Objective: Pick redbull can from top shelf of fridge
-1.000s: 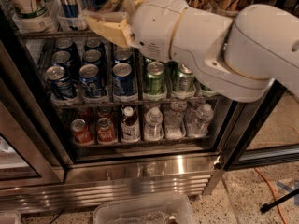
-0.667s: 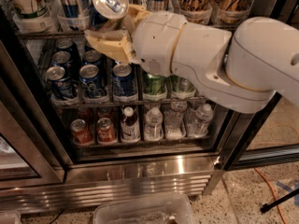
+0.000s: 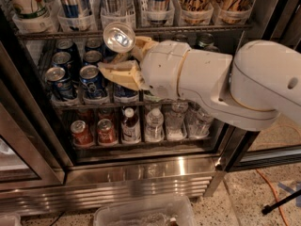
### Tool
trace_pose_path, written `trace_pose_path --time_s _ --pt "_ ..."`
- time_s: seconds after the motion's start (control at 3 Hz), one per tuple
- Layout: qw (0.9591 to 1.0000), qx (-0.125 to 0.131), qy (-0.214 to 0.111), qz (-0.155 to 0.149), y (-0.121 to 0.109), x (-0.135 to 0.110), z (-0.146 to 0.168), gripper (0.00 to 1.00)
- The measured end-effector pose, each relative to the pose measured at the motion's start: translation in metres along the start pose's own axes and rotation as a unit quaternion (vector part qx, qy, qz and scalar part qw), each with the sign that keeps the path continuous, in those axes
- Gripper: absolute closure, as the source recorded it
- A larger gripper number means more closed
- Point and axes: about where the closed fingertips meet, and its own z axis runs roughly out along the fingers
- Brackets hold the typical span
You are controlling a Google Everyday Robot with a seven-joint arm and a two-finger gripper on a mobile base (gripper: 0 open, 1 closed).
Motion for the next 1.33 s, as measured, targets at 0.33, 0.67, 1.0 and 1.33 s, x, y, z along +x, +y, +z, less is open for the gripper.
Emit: trace_pose_path --time_s 0.33,0.67,1.0,1.33 --pt "0.9997 -0.003 0.023 0.007 0.007 0.022 -0.009 1.00" --pt "0.9992 -0.011 0.036 0.013 0.013 0.037 -0.016 1.00" --pt "0.9976 -0.025 0.061 0.019 0.026 0.060 -0.046 1.00" --pt "0.9976 -0.025 0.062 0.019 0.027 0.061 -0.047 1.00"
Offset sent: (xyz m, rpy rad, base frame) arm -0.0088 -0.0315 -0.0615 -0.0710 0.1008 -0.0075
